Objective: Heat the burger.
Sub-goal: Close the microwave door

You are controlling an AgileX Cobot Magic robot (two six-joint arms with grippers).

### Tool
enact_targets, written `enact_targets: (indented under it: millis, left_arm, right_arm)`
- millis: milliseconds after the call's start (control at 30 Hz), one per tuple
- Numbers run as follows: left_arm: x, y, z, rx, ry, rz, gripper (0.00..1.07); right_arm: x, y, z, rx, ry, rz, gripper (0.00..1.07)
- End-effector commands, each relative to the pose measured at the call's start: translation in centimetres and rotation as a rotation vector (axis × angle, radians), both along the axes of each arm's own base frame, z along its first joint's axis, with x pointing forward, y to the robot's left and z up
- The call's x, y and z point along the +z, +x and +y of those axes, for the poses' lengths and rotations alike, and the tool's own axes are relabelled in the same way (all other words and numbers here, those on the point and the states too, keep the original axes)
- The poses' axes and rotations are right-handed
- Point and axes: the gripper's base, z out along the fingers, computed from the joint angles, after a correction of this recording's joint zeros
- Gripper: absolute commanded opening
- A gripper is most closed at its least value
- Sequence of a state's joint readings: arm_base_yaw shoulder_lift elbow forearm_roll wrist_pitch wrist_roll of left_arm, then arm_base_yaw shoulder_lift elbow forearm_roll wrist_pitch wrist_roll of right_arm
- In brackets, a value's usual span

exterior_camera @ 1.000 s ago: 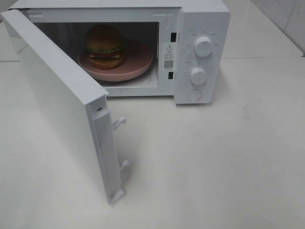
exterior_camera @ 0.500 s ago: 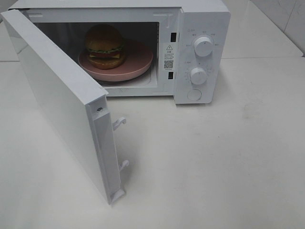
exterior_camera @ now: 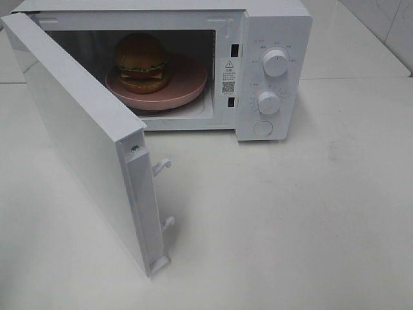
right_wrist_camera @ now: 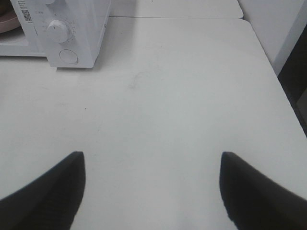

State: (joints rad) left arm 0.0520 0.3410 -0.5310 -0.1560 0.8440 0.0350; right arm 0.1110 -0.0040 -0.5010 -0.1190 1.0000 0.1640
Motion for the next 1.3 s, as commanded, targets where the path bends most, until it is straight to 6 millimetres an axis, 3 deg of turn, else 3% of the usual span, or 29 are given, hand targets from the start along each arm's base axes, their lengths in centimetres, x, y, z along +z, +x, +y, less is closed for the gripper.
enact_targets:
  millis: [33, 167, 433, 567, 1033, 1300]
  left_arm:
    - [0.0, 0.7, 0.1, 0.010, -0.005, -0.030, 0.00]
    - [-1.7, 3.1, 0.2, -0.010, 0.036, -0.128, 0.00]
    - [-3.5, 4.7, 0.5, 0.021, 0.034, -0.259, 0.00]
    - [-5.6, 5.4, 1.0, 0.073, 0.041, -0.264, 0.00]
    - [-6.9, 8.5, 2.2, 0.191, 0.072, -0.229, 0.00]
    - [-7.2, 10.3, 0.2, 0.057, 0.103, -0.284, 0.00]
  right_arm:
    - [-0.1, -0.4, 0.0, 0.002, -0.010, -0.028, 0.75]
    - [-0.1, -0.4, 0.0, 0.002, -0.010, -0.028, 0.75]
    - [-0.1, -0.4, 0.0, 0.002, -0.010, -0.028, 0.75]
    - [-0.1, -0.4, 0.0, 0.002, -0.010, -0.028, 0.75]
    - [-0.1, -0.4, 0.0, 0.002, -0.010, -0.028, 0.75]
    - [-0.1, -0.4, 0.0, 0.002, -0.010, -0.028, 0.75]
